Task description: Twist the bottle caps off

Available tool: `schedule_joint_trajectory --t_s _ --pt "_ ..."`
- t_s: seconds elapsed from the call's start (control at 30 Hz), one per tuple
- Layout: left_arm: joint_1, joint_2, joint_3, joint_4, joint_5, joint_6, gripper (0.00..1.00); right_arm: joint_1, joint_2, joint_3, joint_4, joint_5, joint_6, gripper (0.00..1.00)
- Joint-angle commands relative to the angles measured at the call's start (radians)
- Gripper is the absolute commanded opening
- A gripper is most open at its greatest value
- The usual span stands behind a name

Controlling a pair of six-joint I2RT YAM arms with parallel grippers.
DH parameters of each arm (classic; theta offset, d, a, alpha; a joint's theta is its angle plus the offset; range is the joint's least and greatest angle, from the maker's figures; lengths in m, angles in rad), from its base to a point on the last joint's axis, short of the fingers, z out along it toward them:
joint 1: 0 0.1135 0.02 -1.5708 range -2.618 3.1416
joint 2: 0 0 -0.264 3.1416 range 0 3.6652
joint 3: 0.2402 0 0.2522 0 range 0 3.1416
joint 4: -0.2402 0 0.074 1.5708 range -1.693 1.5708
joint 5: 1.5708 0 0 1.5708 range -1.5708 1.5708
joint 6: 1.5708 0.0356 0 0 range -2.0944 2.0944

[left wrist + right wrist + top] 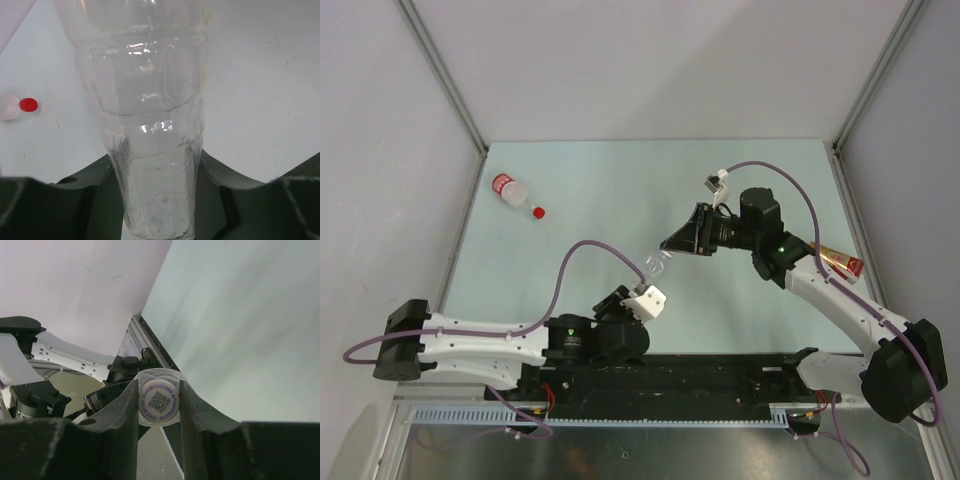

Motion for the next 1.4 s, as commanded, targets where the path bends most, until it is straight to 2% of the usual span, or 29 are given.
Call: schedule_joint_trajectory --t_s 0.0,0.2,0.33,0.6,0.87,1.0,1.2,1.37 --pt "-0.002 -0.002 0.002 0.022 -0.023 -0.05 0.13 0.002 -0.03 0.032 0.035 -0.01 0.003 0.04" --pt "-0.002 -0.04 -0.017 0.032 0.042 -0.098 0.06 0.005 -0.036 0.024 0.061 -0.021 -0.025 0.0" --pt "0.001 -0.128 -0.059 0.115 0.13 -0.08 0.0 0.011 -0.047 0.023 0.087 -0.037 -0.049 0.0" --pt "0.072 -0.41 -0.22 0.372 0.497 0.002 0.0 0.023 -0.101 0.024 0.139 -0.115 -0.134 0.0" --pt "0.124 -0.589 -0.316 0.546 0.892 -0.011 0.0 0.071 -0.168 0.024 0.173 -0.231 -0.266 0.0" --pt "0.128 -0.596 -0.324 0.617 1.06 -0.036 0.0 0.125 -0.208 0.024 0.138 -0.283 -0.371 0.0" --pt "0.131 -0.508 -0.295 0.7 1.283 -0.044 0.0 0.201 -0.268 0.021 0.077 -0.327 -0.495 0.0" --pt "0.131 -0.498 -0.301 0.72 1.284 -0.046 0.0 0.217 -0.298 0.02 0.107 -0.316 -0.468 0.01"
